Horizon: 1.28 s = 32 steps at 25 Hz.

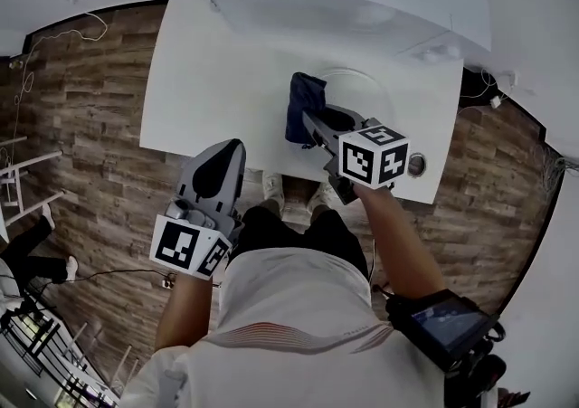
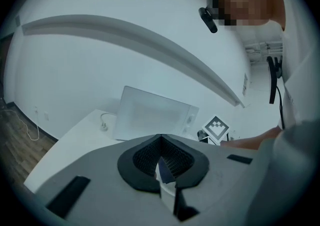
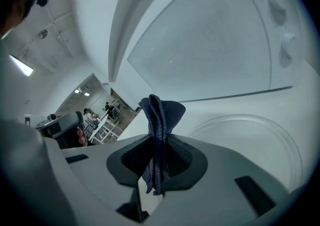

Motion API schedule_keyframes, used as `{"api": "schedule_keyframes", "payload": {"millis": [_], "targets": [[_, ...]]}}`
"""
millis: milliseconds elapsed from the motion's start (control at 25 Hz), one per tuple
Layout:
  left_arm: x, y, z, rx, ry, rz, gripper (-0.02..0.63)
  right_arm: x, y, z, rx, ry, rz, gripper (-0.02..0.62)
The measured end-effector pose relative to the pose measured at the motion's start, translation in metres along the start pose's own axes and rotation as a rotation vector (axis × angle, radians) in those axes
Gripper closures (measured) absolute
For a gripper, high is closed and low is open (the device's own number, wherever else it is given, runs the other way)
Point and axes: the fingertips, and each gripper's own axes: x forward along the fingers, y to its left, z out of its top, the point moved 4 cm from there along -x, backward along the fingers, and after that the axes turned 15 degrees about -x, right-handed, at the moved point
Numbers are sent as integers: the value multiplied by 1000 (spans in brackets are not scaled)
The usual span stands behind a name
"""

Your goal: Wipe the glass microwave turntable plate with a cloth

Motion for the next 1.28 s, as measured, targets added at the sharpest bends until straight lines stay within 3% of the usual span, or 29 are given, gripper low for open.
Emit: {"api": "schedule_keyframes", "payload": {"millis": [120, 440, 640, 1280], "targets": [[3, 5, -6, 0, 13, 10, 595, 23, -8, -13, 13, 71, 5, 532], [17, 8, -18, 0, 41, 9, 596, 32, -36, -32, 82, 127, -42, 532], [22, 5, -21, 2, 52, -4, 596, 14, -61, -39, 168, 124, -91, 532], [39, -18, -26, 12, 83, -52, 595, -71, -134, -58, 303, 120, -264, 532]]}}
